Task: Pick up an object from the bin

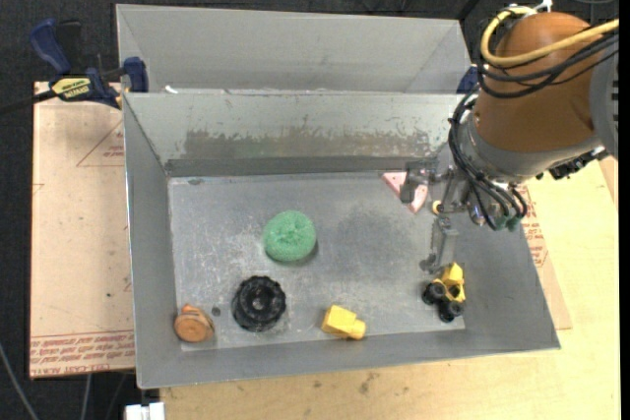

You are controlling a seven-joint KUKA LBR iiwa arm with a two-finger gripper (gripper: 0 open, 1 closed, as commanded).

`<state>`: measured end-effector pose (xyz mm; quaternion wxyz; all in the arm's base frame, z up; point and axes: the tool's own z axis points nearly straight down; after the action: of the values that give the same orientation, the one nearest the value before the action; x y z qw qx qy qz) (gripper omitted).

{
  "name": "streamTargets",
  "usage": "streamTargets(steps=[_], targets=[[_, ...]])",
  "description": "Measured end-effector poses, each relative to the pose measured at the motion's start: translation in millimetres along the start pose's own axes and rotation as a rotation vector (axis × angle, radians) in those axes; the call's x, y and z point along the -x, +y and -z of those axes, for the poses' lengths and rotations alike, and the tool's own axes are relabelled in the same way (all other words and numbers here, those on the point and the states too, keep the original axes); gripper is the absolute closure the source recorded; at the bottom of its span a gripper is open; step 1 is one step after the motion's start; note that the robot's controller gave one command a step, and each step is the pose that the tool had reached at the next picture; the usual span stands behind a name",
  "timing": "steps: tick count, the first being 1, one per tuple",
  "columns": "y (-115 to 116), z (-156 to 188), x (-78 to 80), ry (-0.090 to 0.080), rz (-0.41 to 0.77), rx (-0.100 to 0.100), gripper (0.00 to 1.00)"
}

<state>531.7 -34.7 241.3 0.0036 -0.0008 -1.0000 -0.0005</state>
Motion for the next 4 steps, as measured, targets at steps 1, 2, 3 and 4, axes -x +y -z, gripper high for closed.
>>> streamTargets(steps=[1,2,3,4], targets=[[0,4,1.4,-0.009,0.001,0.000,0.00],[38,-12,-2.2,-0.011,0.022,-0.003,0.00],[86,-54,12.2,-0.012,0.039,0.001,0.00],[93,-72,-13.7,-0.004,-0.001,0.001,0.00]])
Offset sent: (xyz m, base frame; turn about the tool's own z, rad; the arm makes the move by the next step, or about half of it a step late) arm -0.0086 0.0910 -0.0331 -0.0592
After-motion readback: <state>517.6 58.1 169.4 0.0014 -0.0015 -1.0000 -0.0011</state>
